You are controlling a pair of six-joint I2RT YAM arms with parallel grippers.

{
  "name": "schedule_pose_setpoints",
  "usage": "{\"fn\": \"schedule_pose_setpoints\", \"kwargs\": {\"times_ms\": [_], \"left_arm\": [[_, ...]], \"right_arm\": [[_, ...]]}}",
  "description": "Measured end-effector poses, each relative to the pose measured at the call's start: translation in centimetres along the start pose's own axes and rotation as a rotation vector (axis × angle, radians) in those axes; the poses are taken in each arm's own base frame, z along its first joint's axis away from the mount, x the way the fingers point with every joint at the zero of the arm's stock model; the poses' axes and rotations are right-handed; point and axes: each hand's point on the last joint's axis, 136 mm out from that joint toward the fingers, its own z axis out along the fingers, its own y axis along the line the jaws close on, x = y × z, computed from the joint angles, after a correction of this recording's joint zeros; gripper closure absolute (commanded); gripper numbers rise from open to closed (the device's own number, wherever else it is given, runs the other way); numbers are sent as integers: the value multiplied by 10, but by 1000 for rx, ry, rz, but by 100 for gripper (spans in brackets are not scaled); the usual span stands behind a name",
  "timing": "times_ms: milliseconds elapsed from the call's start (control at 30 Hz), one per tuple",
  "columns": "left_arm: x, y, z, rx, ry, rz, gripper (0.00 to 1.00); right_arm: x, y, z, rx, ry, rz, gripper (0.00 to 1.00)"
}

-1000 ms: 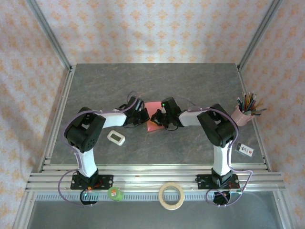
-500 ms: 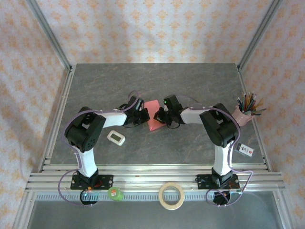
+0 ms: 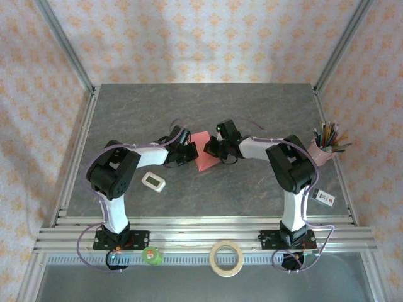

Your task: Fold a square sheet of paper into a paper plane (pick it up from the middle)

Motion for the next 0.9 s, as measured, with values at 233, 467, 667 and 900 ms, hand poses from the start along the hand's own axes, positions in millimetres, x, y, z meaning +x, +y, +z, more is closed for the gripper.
{"fn": "schedule_pose_setpoints", "kwargs": {"times_ms": [233,467,667,900], "left_arm": [[-1,-1,1,1,0,1,100],[-1,-1,1,1,-1,8,100],[-3,-3,0,-10,4,28,100],[-9,-16,-11,19,-10,44,99]], "right_arm": [[-2,-9,8,26,13,-19,99],[-5,-19,8,41,13,-8,99],[-3,-21,8,13,-7,11,99],[10,-24,3,2,-59,114,100]]}}
